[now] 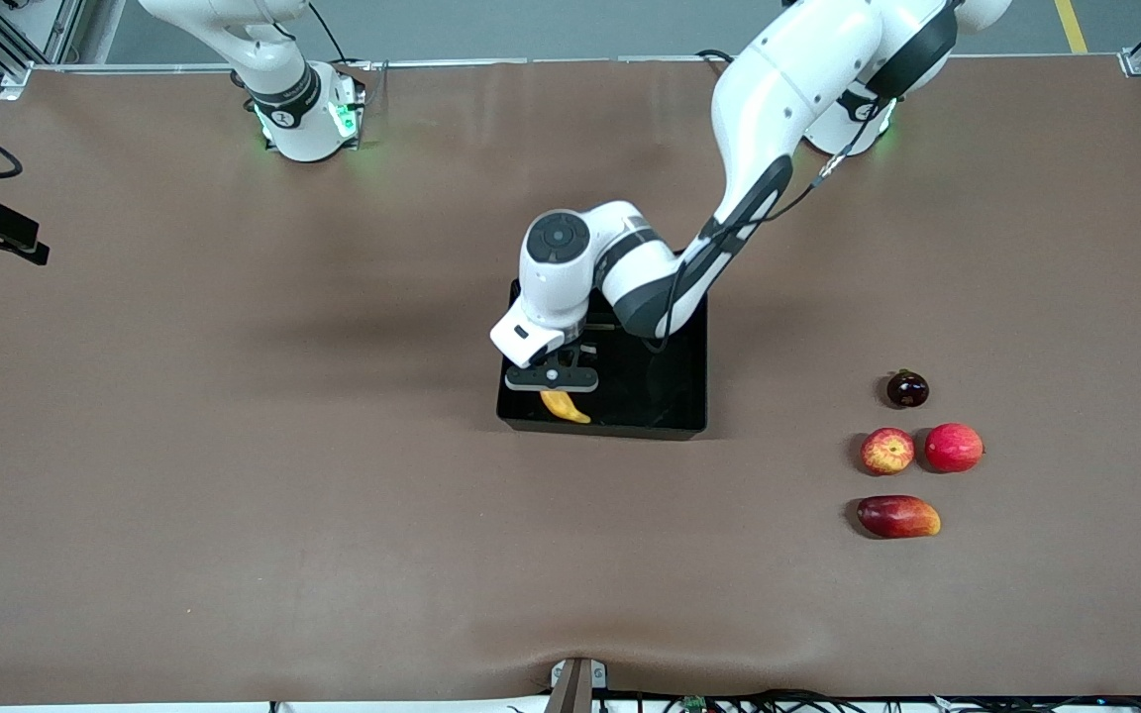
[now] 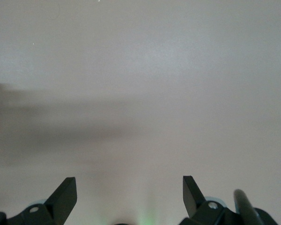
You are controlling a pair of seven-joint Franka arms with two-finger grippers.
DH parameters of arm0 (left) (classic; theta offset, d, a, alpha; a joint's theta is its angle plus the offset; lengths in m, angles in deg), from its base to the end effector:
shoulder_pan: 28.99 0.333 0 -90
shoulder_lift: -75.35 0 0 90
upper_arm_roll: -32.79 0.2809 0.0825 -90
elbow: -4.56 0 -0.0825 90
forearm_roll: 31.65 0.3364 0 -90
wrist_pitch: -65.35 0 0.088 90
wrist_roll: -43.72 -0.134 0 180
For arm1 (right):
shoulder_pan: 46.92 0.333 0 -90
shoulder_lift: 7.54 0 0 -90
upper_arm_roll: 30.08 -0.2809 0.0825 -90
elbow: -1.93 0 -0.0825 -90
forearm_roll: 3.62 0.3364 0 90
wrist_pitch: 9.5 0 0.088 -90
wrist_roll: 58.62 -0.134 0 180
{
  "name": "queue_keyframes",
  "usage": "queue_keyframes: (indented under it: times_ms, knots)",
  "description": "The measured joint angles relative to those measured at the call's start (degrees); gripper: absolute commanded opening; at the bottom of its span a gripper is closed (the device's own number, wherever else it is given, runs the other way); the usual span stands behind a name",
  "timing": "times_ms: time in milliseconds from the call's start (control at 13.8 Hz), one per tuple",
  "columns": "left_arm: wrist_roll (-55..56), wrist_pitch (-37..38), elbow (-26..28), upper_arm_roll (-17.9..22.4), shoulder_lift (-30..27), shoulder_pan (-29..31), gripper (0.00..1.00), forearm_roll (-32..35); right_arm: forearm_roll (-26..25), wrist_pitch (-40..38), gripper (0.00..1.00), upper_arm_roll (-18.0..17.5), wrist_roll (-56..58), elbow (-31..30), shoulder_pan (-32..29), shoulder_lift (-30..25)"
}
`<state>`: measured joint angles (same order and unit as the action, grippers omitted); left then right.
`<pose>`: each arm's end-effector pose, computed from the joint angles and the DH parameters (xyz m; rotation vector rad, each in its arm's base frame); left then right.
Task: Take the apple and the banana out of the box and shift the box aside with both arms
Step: 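Lift the banana with the left gripper while the right gripper reaches, then carry the banana with the left gripper while the right gripper grips the box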
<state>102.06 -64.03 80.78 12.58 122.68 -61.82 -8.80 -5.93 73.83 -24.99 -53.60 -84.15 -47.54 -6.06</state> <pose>0.4722 -0.5096 0.2444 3.0483 -0.0186 0.2320 0.4972 -0.0550 0.5685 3.1038 -0.0238 -0.1201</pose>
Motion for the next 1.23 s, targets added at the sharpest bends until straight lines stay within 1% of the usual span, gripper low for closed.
queue_keyframes:
  times_ms: [289, 361, 506, 578, 722, 939, 1084, 1228]
  knots:
    - [-0.3, 8.2, 0.0, -0.1, -8.0, 0.6, 0.0, -0.1, 0.0, -0.4, 1.0, 0.0, 0.0, -0.2, 0.1, 1.3]
    - [-1.9, 10.7, 0.1, -0.1, -9.8, 1.3, 0.0, -0.5, 0.0, -0.4, 1.0, -0.1, 0.0, -0.2, 0.5, 1.9]
    - [-8.5, 14.8, 1.1, -0.1, -13.2, 4.2, 0.0, -2.8, 0.1, -0.9, 1.0, -0.3, -0.1, -0.3, 3.4, 3.0]
    - [-12.3, 15.7, 2.2, -0.1, -15.2, 6.3, 0.0, -4.2, 0.1, -1.5, 1.0, -0.4, -0.7, -0.4, 5.4, 3.7]
    - [-18.7, 16.2, 5.4, -0.2, -19.1, 11.0, 0.0, -6.7, 1.4, -1.6, 1.0, -0.6, -4.0, -0.7, 9.0, 5.8]
    - [-22.6, 16.7, 12.1, -0.3, -23.8, 16.5, 0.0, -8.4, 7.6, 0.2, 1.0, -0.7, -12.3, -0.9, 13.2, 9.9]
    - [-25.6, 16.7, 17.0, -0.3, -25.4, 20.0, 0.0, -8.4, 8.9, 3.3, 1.0, -0.8, -19.9, -1.0, 17.8, 12.3]
    - [-30.5, 16.3, 20.7, -0.3, -25.8, 24.1, 0.0, -8.4, 9.9, 7.4, 1.0, -0.9, -26.4, -1.6, 23.8, 14.9]
